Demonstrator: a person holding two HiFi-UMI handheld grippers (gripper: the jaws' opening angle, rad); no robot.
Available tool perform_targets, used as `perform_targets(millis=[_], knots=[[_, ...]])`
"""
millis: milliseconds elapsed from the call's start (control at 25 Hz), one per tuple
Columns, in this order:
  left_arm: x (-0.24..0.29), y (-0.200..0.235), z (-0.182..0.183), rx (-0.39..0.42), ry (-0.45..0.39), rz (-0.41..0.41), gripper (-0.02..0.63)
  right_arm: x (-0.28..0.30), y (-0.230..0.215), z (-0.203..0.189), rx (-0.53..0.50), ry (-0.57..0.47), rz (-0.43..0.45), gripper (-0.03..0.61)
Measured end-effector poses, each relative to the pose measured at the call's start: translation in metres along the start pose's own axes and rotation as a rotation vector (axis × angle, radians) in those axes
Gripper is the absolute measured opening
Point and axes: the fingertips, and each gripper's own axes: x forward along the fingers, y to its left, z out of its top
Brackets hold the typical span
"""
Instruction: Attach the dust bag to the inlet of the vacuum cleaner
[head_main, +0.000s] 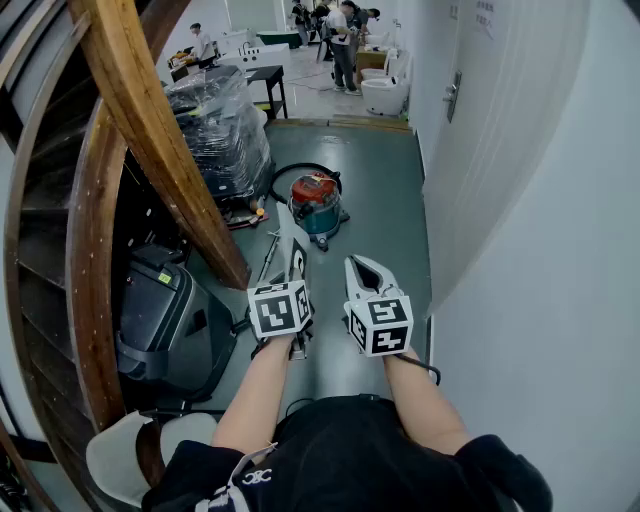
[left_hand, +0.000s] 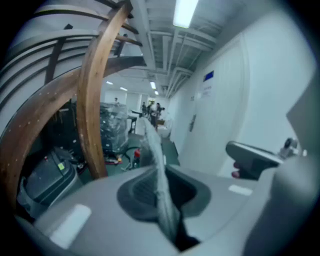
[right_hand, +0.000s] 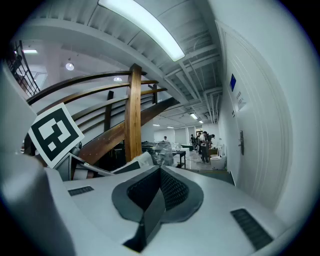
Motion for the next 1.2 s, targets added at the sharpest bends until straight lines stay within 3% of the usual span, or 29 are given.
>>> perform_targets(millis=[1200], knots=[[0.053,-0.024,-0.010,-0.039,0.063,0.002,0.025,0.017,-0.056,-0.029,0.076,0.061,0.022,-0.002]])
